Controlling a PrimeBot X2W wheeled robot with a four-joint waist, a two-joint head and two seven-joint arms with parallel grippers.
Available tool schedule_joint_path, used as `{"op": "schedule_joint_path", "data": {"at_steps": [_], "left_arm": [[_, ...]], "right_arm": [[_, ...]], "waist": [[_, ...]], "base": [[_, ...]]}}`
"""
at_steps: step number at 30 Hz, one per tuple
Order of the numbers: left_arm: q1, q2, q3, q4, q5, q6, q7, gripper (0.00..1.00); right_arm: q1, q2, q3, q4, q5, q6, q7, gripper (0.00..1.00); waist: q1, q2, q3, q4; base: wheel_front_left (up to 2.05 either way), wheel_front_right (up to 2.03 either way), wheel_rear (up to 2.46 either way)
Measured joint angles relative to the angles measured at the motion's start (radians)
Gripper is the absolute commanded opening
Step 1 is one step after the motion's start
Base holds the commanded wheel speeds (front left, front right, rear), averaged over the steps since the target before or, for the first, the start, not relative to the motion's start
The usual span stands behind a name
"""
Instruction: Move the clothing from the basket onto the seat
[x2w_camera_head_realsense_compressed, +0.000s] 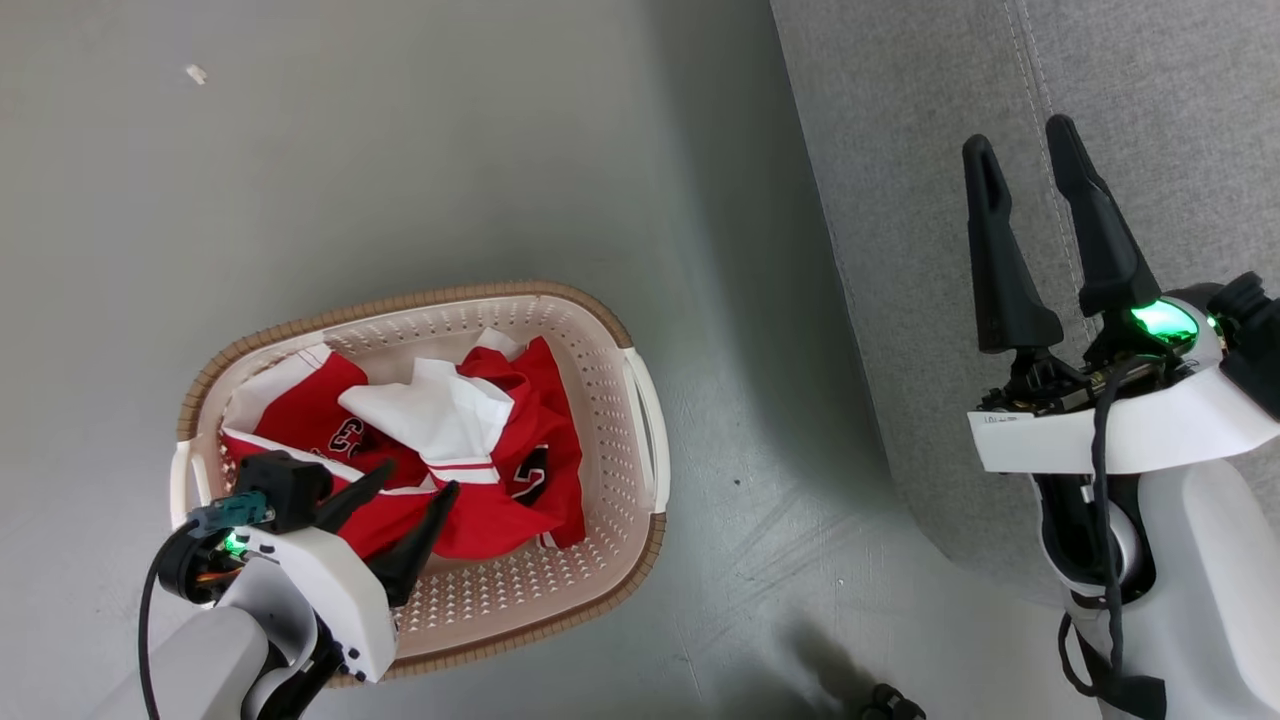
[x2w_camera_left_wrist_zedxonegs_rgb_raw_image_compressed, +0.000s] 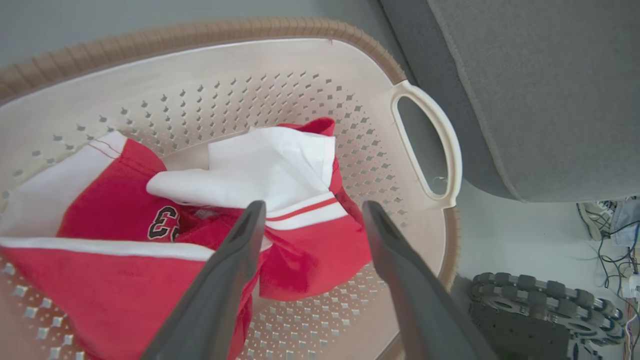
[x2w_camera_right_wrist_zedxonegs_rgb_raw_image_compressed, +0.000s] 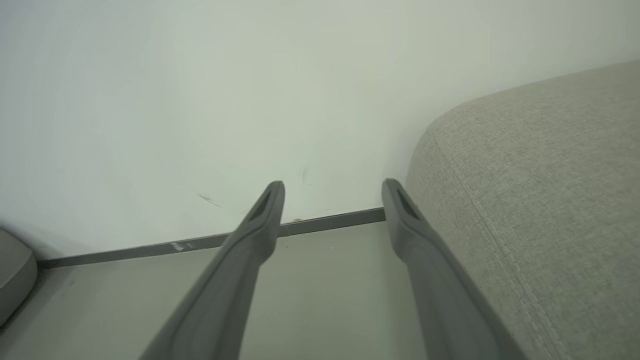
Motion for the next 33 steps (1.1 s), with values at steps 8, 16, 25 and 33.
{"op": "schedule_joint_path", "data": {"at_steps": [8, 16, 25, 33], "left_arm": [[-0.024, 0.004, -0.031, 0.02, -0.019, 0.0, 0.026, 1.0], [-0.068, 0.025, -0.034, 0.061, -0.036, 0.0, 0.044, 1.0], [-0.1, 0.052, -0.029, 0.12, -0.061, 0.0, 0.07, 1.0], [-0.128, 0.07, -0.032, 0.17, -0.062, 0.0, 0.086, 1.0]], "right_arm": [[-0.028, 0.0, 0.017, -0.012, 0.024, 0.0, 0.0, 1.0], [-0.035, 0.0, 0.023, -0.029, 0.029, 0.0, 0.0, 1.0], [-0.036, 0.0, 0.036, -0.039, 0.049, 0.0, 0.0, 1.0], [-0.036, 0.001, 0.059, -0.051, 0.059, 0.0, 0.0, 1.0]], "waist": [[0.0, 0.0, 0.047, -0.027], [0.0, 0.0, 0.093, -0.056], [0.0, 0.0, 0.141, -0.092], [0.0, 0.0, 0.186, -0.129]], "base": [[0.0, 0.0, 0.0], [0.0, 0.0, 0.0], [0.0, 0.0, 0.0], [0.0, 0.0, 0.0]]}}
